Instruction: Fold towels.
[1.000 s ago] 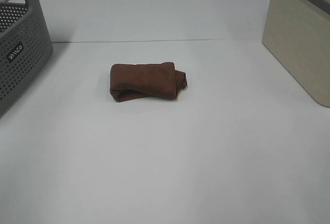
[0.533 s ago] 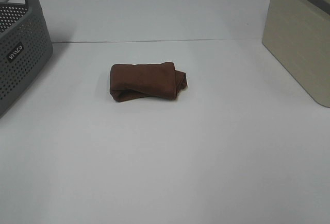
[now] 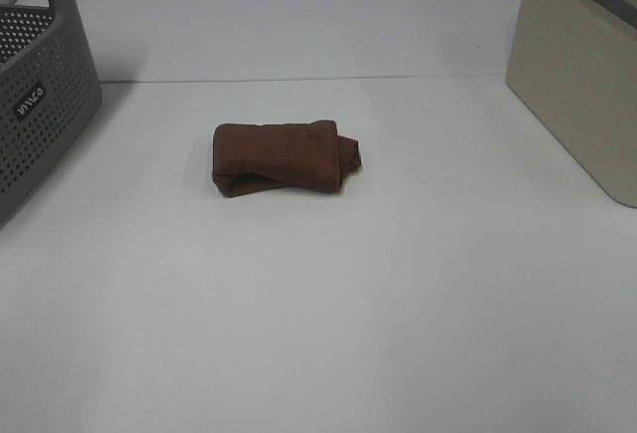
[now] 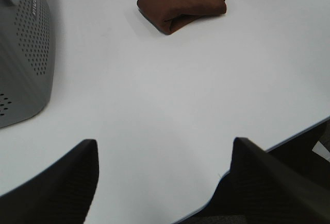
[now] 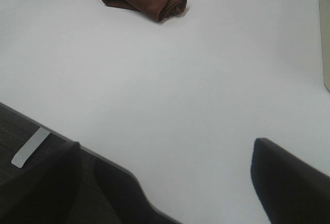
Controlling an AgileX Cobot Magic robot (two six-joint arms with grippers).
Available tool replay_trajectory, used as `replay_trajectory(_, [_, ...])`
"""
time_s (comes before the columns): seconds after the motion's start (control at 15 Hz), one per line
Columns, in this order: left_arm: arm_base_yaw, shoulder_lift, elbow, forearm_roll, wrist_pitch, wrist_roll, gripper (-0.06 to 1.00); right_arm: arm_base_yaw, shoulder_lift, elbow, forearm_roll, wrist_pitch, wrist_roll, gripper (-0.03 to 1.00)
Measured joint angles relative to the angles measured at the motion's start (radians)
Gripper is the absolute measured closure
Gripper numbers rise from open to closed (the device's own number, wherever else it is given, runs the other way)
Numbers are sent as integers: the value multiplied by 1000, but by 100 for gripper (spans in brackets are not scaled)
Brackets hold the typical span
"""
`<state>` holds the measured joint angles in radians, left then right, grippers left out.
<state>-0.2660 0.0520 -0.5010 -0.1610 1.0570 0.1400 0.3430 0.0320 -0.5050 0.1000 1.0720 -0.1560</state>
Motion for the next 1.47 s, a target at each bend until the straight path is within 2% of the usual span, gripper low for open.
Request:
replay_trajectory(0.47, [6,-1,0,0,0,1,26,0,0,0,0,0,2,13])
replay_trajectory(0.6, [47,-1,0,0,0,3,26,-17,0,0,0,0,2,13])
replay_trajectory(0.87, [231,-1,0,0,0,4,26,-219,0,0,1,0,2,13])
replay_trajectory(1.0, [288,-1,0,0,0,4,26,-275,0,0,1,0,2,13])
replay_trajectory(1.47, [297,-56,0,0,-1,4,26,-288,-35,0,1,-1,2,13])
